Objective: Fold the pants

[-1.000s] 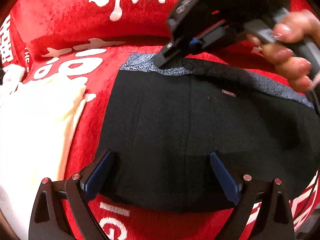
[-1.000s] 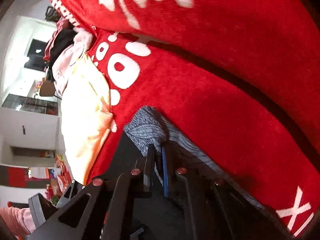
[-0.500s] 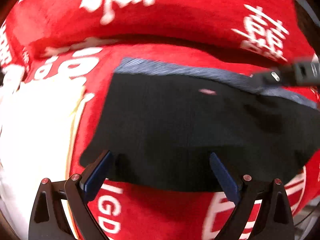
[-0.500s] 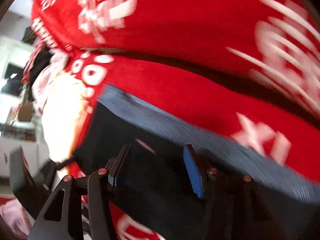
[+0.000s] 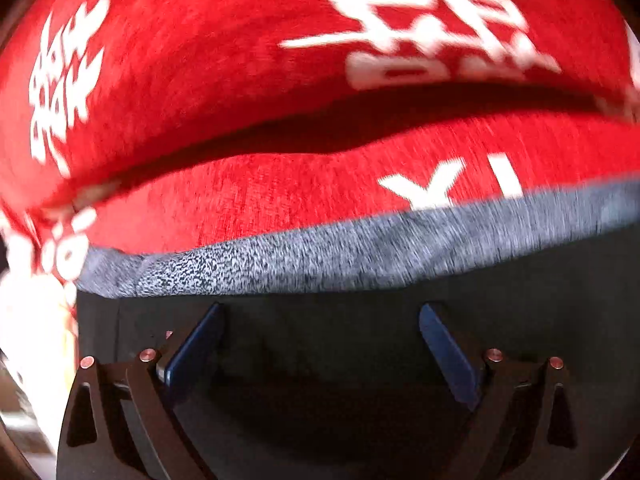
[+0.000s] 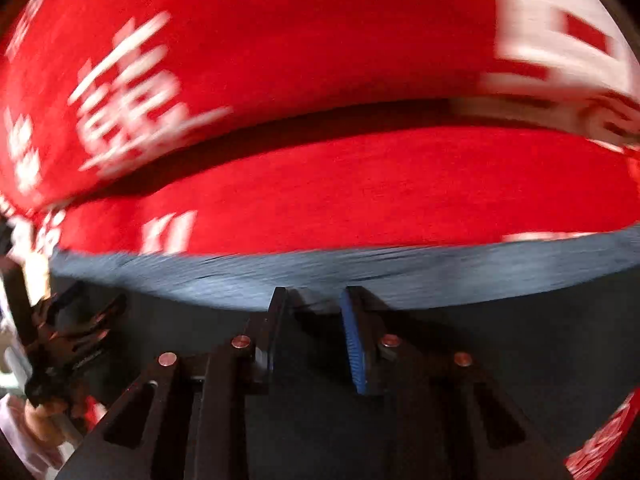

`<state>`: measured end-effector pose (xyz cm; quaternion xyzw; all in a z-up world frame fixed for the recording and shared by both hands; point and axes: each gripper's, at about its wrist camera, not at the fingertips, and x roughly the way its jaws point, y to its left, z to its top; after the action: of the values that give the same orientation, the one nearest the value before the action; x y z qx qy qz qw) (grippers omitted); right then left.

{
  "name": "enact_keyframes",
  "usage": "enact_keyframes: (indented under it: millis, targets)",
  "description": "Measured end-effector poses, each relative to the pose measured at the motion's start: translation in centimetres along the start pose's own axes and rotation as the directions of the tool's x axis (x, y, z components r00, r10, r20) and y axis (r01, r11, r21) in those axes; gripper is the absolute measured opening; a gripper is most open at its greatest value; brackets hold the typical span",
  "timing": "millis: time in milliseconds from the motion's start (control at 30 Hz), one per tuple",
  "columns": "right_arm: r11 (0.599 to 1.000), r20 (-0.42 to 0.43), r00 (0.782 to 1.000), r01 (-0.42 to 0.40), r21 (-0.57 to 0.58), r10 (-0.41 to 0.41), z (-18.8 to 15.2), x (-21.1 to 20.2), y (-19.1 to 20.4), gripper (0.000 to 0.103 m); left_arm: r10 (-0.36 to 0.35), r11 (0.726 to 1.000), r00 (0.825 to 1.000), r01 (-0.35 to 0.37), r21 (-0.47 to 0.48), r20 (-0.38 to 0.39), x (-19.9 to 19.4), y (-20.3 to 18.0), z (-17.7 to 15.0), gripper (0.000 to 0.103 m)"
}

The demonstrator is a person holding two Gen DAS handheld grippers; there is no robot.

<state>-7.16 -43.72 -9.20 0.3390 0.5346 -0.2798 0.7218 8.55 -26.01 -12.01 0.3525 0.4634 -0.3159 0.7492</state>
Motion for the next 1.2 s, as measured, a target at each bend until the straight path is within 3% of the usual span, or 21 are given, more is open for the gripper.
enact_keyframes:
  millis: [100, 167, 200, 300, 367, 533, 633, 767, 867, 933, 967, 1033, 1100, 1200]
  targets:
    - [0.988, 0.005, 0.993, 0.120, 0.100, -0.121, -0.1, -1.1, -5.5, 0.030, 0.016, 1.000, 0.998, -0.016, -0.001, -0.066, -0.4, 0.4, -0.1, 0.098]
    - [0.975, 0.003, 0.999, 0.043, 0.219, -0.045, -1.2, -2.7, -8.6, 0.031, 0.007, 1.000, 0.997, -0.007, -0.010, -0.080, -2.0, 0.3, -0.1, 0.098]
    - [0.970, 0.003, 0.999, 0.037, 0.239, -0.039, -2.4, -3.9, -9.3, 0.037, -0.004, 1.000, 0.997, 0.003, -0.012, -0.075, -3.0, 0.0, -0.2, 0.098]
    - [0.974, -0.001, 0.999, 0.051, 0.221, -0.052, -5.1, -6.2, -10.1, 0.047, -0.075, 0.997, 0.994, 0.074, -0.021, -0.073, -6.2, -2.1, -0.8, 0.098]
    - [0.973, -0.001, 0.999, 0.043, 0.228, -0.044, -7.3, -7.3, -11.1, 0.047, -0.140, 0.990, 0.987, 0.140, -0.011, -0.073, -7.9, -4.8, -1.3, 0.098]
    - [0.965, 0.000, 0.999, 0.041, 0.259, -0.042, -9.7, -8.5, -14.7, 0.047, -0.173, 0.984, 0.976, 0.177, 0.020, -0.129, -7.8, -10.3, -1.8, 0.098]
    - [0.945, 0.036, 0.995, 0.073, 0.319, -0.089, -9.2, -10.5, -19.0, 0.047, -0.172, 0.985, 0.977, 0.171, -0.021, -0.123, -7.2, -10.6, -2.7, 0.098]
    - [0.846, 0.057, 0.984, 0.114, 0.522, -0.168, -9.4, -11.8, -25.7, 0.047, -0.174, 0.984, 0.975, 0.170, -0.043, -0.139, -7.0, -10.0, -2.7, 0.102]
    - [0.734, 0.061, 0.992, 0.042, 0.677, -0.113, -10.5, -11.0, -31.1, 0.046, -0.156, 0.988, 0.978, 0.153, -0.026, -0.139, -6.8, -9.6, -2.6, 0.102]
    - [0.692, 0.093, 0.994, -0.025, 0.721, -0.061, -10.6, -10.7, -32.7, 0.020, -0.140, 0.990, 0.981, 0.140, -0.010, -0.136, -7.3, -10.8, -2.5, 0.102]
    - [0.697, 0.112, 0.992, -0.037, 0.717, -0.062, -10.3, -11.1, -32.8, 0.017, -0.134, 0.991, 0.982, 0.134, -0.007, -0.135, -7.5, -11.0, -2.6, 0.102]
    - [0.774, 0.144, 0.985, -0.015, 0.633, -0.099, -9.0, -12.4, -31.6, 0.017, -0.130, 0.992, 0.983, 0.129, -0.010, -0.133, -7.5, -11.4, -2.7, 0.102]
    - [0.821, 0.091, 0.987, 0.059, 0.568, -0.134, -8.0, -11.5, -30.9, 0.017, -0.127, 0.992, 0.983, 0.126, -0.017, -0.136, -7.5, -11.3, -2.6, 0.102]
    - [0.810, 0.027, 0.992, 0.086, 0.580, -0.125, -8.7, -9.7, -31.1, 0.024, -0.116, 0.993, 0.983, 0.116, -0.009, -0.141, -7.3, -11.3, -2.4, 0.102]
